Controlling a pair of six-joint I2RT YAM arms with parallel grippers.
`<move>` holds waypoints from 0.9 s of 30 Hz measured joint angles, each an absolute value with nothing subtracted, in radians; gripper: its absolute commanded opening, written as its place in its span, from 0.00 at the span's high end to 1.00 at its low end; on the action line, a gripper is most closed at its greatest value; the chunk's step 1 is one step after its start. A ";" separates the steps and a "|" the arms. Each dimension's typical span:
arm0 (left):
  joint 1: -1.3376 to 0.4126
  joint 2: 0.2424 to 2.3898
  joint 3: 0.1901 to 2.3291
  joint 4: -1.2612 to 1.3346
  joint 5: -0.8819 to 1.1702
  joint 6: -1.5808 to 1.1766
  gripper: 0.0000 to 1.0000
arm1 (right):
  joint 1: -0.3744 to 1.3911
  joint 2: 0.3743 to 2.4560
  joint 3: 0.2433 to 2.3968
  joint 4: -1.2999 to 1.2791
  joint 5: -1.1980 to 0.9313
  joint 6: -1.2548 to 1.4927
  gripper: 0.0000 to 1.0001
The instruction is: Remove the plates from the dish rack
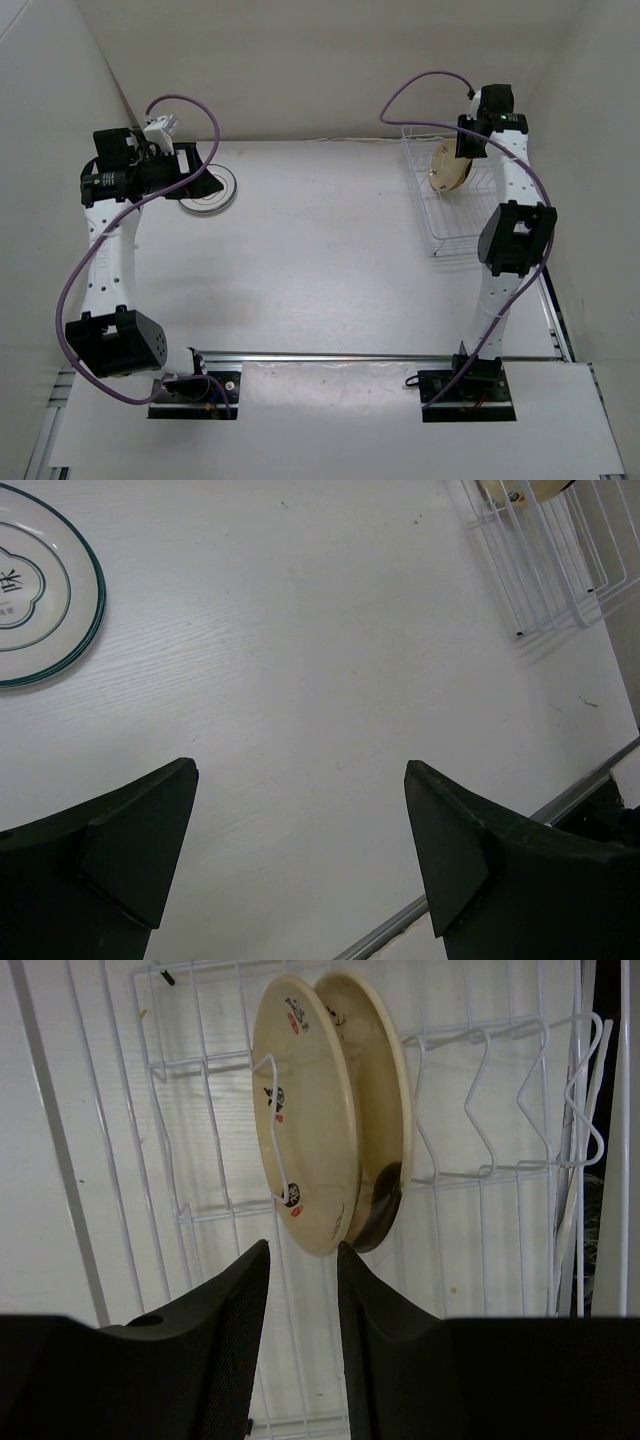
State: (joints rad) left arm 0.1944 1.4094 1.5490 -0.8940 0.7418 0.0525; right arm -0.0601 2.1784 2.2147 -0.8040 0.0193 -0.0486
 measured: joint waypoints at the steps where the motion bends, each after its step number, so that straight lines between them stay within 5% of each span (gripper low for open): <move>1: 0.194 1.409 1.546 -0.894 0.739 0.053 0.04 | -0.062 2.186 2.218 -0.804 0.019 -0.053 0.62; 22: 0.194 1.400 1.494 -0.915 0.657 0.089 0.04 | -0.092 2.309 2.289 -0.782 -0.007 -0.085 0.61; 27: 0.194 1.400 1.493 -0.914 0.643 0.093 0.04 | -0.092 2.330 2.291 -0.782 -0.017 -0.093 0.83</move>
State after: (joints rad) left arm 0.1944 1.3998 1.4929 -0.9138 0.6426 0.0925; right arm -0.0921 2.3302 2.2906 -0.7822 -0.0170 -0.0933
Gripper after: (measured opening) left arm 0.951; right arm 0.269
